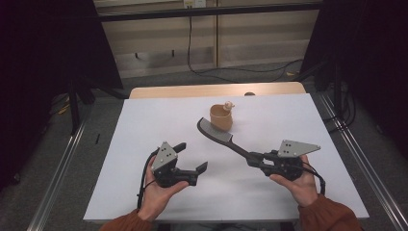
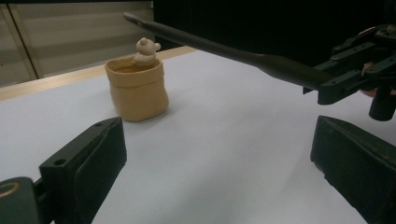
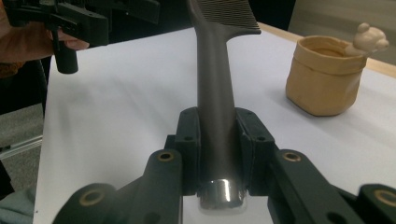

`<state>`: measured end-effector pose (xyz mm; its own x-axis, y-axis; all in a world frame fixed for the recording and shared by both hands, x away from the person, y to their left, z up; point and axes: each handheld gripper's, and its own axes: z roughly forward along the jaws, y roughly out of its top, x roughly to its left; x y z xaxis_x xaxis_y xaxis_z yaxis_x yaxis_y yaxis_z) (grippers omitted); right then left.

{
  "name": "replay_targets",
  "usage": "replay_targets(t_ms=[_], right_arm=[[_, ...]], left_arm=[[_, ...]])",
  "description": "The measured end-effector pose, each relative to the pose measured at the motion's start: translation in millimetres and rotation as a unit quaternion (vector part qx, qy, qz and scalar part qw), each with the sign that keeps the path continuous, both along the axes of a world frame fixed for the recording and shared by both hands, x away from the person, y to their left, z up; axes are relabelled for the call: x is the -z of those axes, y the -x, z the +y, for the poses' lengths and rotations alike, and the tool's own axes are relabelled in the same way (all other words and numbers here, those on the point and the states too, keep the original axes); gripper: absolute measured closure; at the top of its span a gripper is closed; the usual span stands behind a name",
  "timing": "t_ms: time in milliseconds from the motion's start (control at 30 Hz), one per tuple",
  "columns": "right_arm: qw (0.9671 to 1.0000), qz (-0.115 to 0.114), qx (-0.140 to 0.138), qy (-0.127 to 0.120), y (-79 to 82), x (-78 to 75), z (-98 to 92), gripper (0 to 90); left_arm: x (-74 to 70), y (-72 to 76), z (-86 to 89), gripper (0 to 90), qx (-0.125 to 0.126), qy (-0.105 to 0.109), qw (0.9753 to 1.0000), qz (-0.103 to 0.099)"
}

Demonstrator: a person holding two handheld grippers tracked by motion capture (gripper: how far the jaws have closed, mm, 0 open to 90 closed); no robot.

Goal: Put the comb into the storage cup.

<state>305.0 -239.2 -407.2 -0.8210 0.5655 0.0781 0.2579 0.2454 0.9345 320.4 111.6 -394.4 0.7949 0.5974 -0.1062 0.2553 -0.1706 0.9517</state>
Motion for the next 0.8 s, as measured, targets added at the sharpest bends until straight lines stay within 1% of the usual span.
replay_targets(t_ms=[33,67,100,200,267,300,333,367,400,433,467,500,533,567,600,633,667,700,733,800], right_arm=[[1.0,-0.003,-0.002,-0.004,0.3,0.1,0.0,72.3],[1.0,-0.006,0.001,-0.006,1.0,0.1,0.1,72.3],[0.9999,-0.006,0.001,-0.008,1.1,0.2,0.2,72.3],[0.9998,-0.01,0.002,-0.015,2.0,0.8,1.5,72.3],[0.9997,-0.012,0.002,-0.022,3.6,1.2,2.2,72.3],[0.9995,-0.016,0.002,-0.026,4.5,1.3,2.6,72.3],[0.9995,-0.018,0.001,-0.027,5.3,1.4,2.9,72.3],[0.9994,-0.019,0.002,-0.028,6.2,1.6,3.3,72.3],[0.9993,-0.019,0.001,-0.031,6.6,2.2,3.8,72.3],[0.9993,-0.02,0.0,-0.033,7.2,3.1,4.4,72.3],[0.9992,-0.021,0.001,-0.034,7.8,3.9,5.1,72.3],[0.999,-0.021,0.002,-0.039,8.2,4.6,5.5,72.3],[0.9988,-0.023,0.004,-0.043,8.5,5.2,6.1,72.3],[0.9986,-0.029,0.005,-0.044,8.9,5.3,6.9,72.3],[0.9986,-0.03,0.006,-0.044,9.3,5.4,7.7,72.3],[0.9984,-0.032,0.005,-0.047,9.5,5.7,8.5,72.3],[0.9983,-0.036,0.006,-0.046,9.9,5.8,8.9,72.3],[0.9983,-0.04,0.007,-0.042,10.3,6.0,9.6,72.3],[0.9983,-0.041,0.006,-0.042,10.5,6.3,10.0,72.3],[0.9984,-0.041,0.005,-0.039,10.7,6.8,10.9,72.3]], left_arm=[[-1.4,0.2,-2.0,3.1,0.003,-0.002,1.0,0.001],[-2.1,0.4,-3.7,3.2,0.001,-0.004,1.0,-0.003],[-3.4,1.2,-6.9,3.4,-0.004,0.0,1.0,-0.007],[-6.5,2.2,-13.1,3.5,0.001,-0.007,0.9999,-0.01],[-8.0,2.8,-17.5,3.3,0.004,-0.006,0.9999,-0.014],[-8.5,2.8,-19.5,3.3,0.005,-0.009,0.9998,-0.016],[-8.8,2.5,-21.2,3.3,0.007,-0.009,0.9998,-0.015],[-8.9,1.9,-22.6,3.4,0.007,-0.005,0.9999,-0.013],[-8.9,1.4,-23.8,3.7,0.003,0.0,1.0,-0.007],[-8.8,0.5,-24.6,4.1,0.001,0.01,0.9999,0.0],[-8.6,-0.4,-25.6,5.1,0.003,0.014,0.9999,0.003],[-8.8,-0.9,-26.9,6.6,0.0,0.01,1.0,0.001],[-9.0,-1.5,-28.1,6.4,-0.002,0.011,0.9999,-0.001],[-9.4,-2.2,-29.4,6.2,-0.002,0.02,0.9998,0.001],[-9.8,-3.1,-31.0,6.2,-0.001,0.023,0.9997,0.007],[-10.8,-3.7,-32.8,5.9,-0.002,0.022,0.9997,0.007],[-12.1,-4.5,-35.5,5.6,-0.001,0.029,0.9995,0.007],[-13.1,-4.9,-37.3,5.7,-0.002,0.032,0.9994,0.009],[-14.4,-5.8,-39.0,6.0,-0.003,0.029,0.9995,0.009],[-16.4,-7.2,-43.1,6.1,-0.002,0.033,0.9994,0.012]])
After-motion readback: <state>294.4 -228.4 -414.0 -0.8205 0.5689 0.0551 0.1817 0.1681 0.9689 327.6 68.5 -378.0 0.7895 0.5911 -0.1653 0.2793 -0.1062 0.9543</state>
